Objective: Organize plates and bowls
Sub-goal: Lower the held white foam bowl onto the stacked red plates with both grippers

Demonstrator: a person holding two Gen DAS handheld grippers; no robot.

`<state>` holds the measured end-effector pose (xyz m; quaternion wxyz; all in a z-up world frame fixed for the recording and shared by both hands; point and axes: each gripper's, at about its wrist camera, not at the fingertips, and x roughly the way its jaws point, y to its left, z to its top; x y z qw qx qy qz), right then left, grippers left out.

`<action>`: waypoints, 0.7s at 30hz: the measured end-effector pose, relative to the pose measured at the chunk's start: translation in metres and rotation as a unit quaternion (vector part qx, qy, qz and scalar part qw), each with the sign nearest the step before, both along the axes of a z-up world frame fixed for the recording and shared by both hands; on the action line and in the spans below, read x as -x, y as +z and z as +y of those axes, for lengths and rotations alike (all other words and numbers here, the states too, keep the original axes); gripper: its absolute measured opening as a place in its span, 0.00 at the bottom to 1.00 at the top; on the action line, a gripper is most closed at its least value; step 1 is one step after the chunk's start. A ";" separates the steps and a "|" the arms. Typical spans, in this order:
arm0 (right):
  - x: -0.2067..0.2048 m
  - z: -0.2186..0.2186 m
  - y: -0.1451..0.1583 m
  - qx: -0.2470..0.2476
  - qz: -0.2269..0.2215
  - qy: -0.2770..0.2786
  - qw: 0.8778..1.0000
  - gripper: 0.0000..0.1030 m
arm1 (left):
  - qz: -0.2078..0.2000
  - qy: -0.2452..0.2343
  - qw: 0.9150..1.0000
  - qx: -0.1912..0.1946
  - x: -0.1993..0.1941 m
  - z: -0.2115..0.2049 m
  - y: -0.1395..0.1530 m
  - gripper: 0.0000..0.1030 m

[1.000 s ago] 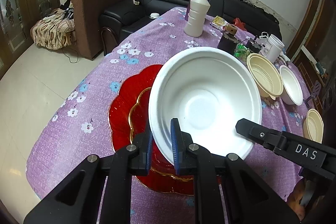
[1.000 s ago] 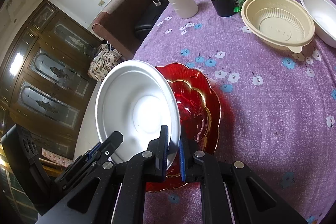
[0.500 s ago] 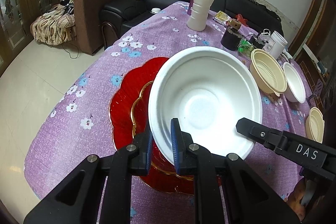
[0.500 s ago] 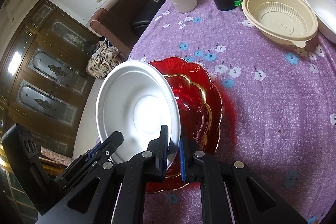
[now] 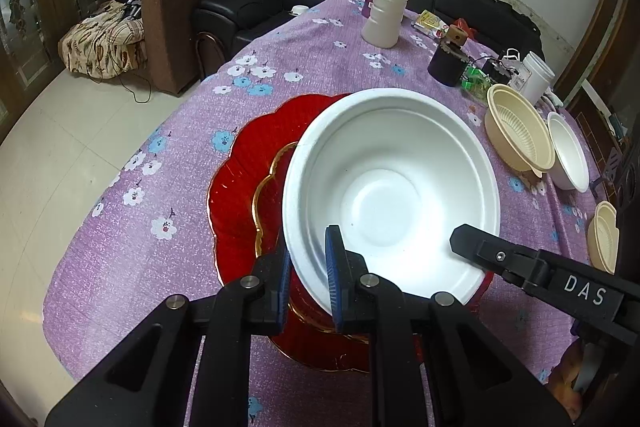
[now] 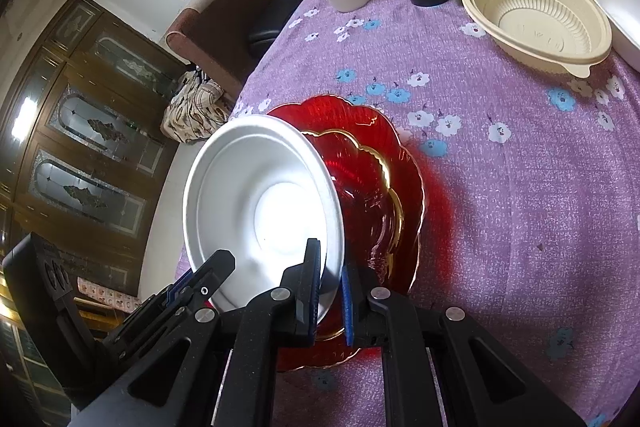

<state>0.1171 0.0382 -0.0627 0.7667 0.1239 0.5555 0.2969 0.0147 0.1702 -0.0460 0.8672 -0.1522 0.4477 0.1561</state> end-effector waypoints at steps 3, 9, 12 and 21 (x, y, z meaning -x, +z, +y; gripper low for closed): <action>0.001 0.001 -0.001 0.002 0.003 0.000 1.000 0.08 | 0.003 0.001 1.000 0.001 0.000 0.000 -0.002 0.14; 0.000 0.005 -0.005 0.010 0.007 0.003 1.000 0.08 | 0.009 0.004 1.000 0.003 0.001 0.002 -0.005 0.14; 0.000 0.006 -0.005 0.012 0.005 0.003 1.000 0.09 | 0.009 0.005 1.000 0.003 0.000 0.002 -0.005 0.14; -0.004 0.012 -0.009 0.023 0.007 0.005 1.000 0.10 | 0.014 0.006 1.000 0.004 -0.003 0.003 -0.008 0.14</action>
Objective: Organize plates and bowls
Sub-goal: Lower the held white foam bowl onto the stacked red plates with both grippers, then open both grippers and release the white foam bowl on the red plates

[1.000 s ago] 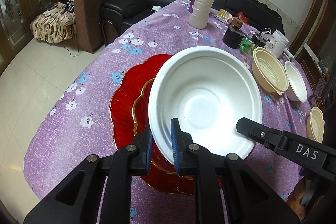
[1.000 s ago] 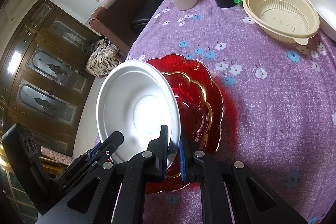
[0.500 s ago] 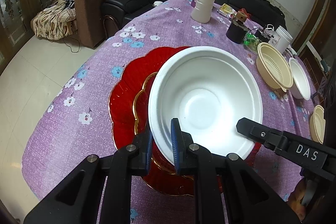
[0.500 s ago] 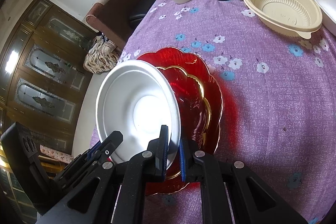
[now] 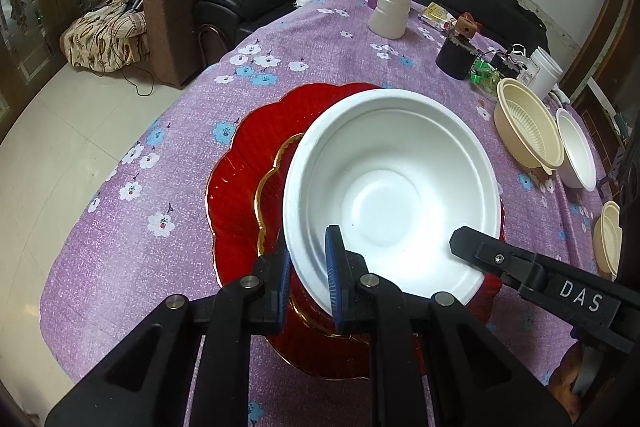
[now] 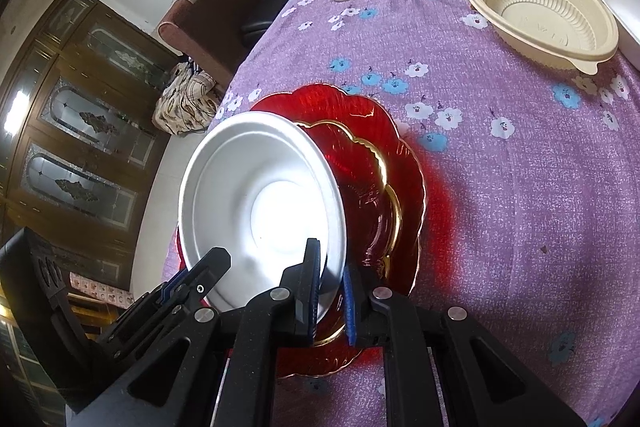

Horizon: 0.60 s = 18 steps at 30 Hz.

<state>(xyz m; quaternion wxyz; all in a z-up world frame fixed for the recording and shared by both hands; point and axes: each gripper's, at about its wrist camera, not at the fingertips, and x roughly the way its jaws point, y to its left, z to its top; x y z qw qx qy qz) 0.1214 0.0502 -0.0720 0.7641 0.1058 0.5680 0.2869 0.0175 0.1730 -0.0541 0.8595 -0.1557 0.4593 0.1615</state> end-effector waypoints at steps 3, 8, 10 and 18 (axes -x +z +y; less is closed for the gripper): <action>-0.001 0.003 -0.002 0.006 -0.001 0.003 1.000 0.10 | 0.003 0.002 1.000 0.000 -0.001 0.001 -0.002 0.14; -0.003 0.007 -0.003 0.009 -0.003 0.005 1.000 0.12 | 0.006 0.006 1.000 0.005 -0.002 0.003 -0.004 0.14; -0.004 0.008 -0.004 0.012 -0.002 0.006 1.000 0.13 | 0.010 0.006 1.000 0.009 -0.003 0.003 -0.005 0.14; -0.004 0.009 -0.003 0.014 -0.006 0.009 1.000 0.13 | 0.009 0.017 1.000 0.016 -0.002 0.004 -0.005 0.14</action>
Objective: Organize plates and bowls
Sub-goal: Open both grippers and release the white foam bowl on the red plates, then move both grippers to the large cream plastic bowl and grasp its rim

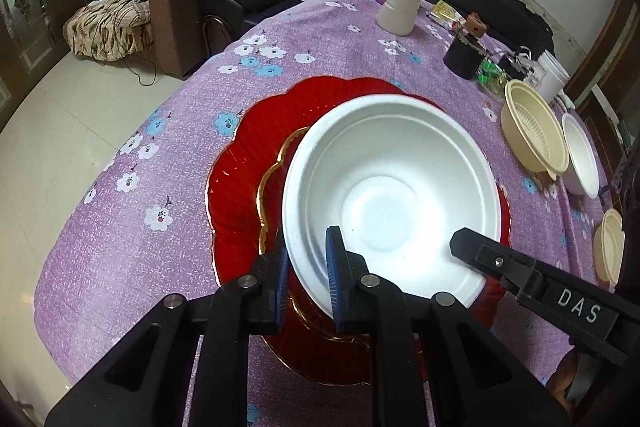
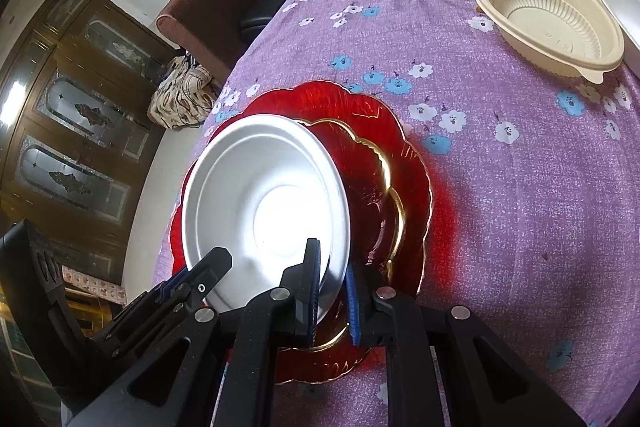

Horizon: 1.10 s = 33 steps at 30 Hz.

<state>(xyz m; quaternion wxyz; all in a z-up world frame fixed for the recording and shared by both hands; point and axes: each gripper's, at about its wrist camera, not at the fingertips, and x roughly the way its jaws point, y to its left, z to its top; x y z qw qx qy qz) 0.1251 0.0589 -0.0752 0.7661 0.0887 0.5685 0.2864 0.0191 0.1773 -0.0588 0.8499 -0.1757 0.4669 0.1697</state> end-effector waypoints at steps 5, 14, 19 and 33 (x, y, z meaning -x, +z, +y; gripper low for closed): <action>0.003 0.000 0.009 0.003 -0.015 0.008 1.000 0.21 | -0.012 0.025 0.999 0.027 0.005 0.009 0.003 0.21; 0.011 -0.020 0.032 0.017 -0.033 0.019 0.999 0.58 | -0.061 0.079 0.992 0.078 0.018 0.019 0.030 0.79; 0.012 -0.061 0.053 -0.012 -0.055 -0.002 0.998 0.72 | -0.081 0.056 0.993 0.060 0.007 0.001 0.053 0.80; -0.064 -0.221 0.034 -0.138 0.011 -0.219 0.966 0.74 | -0.060 -0.086 0.992 0.069 -0.127 -0.104 0.064 0.80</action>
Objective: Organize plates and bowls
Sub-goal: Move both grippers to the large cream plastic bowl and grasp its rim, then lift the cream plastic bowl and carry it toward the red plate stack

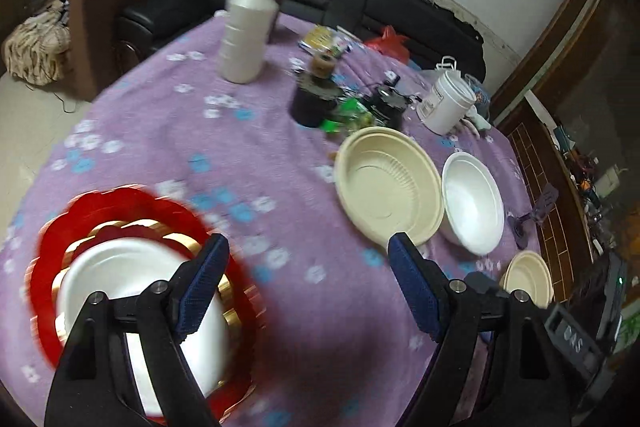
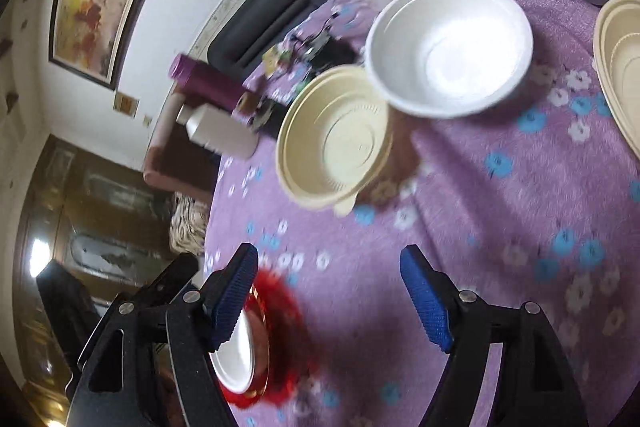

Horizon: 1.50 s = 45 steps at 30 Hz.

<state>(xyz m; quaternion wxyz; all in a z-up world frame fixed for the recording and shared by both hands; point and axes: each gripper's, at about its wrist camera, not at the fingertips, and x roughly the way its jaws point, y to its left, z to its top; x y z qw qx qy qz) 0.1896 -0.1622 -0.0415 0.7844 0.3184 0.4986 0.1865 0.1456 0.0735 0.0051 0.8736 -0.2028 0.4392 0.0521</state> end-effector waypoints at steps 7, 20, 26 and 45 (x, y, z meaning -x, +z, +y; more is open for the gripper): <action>-0.044 -0.008 -0.013 -0.010 0.021 -0.014 1.000 0.67 | 0.044 -0.001 0.999 0.011 -0.063 -0.022 -0.030 0.80; -0.089 0.006 -0.058 -0.004 0.064 -0.028 0.998 0.38 | 0.074 0.027 0.997 -0.004 -0.106 -0.033 -0.068 0.73; -0.091 0.003 -0.062 0.008 0.063 -0.038 0.997 0.26 | 0.092 0.011 0.995 -0.041 -0.115 -0.043 -0.078 0.18; -0.023 0.005 -0.038 0.039 0.031 -0.014 0.999 0.12 | 0.065 -0.019 0.996 -0.065 -0.039 -0.052 -0.054 0.12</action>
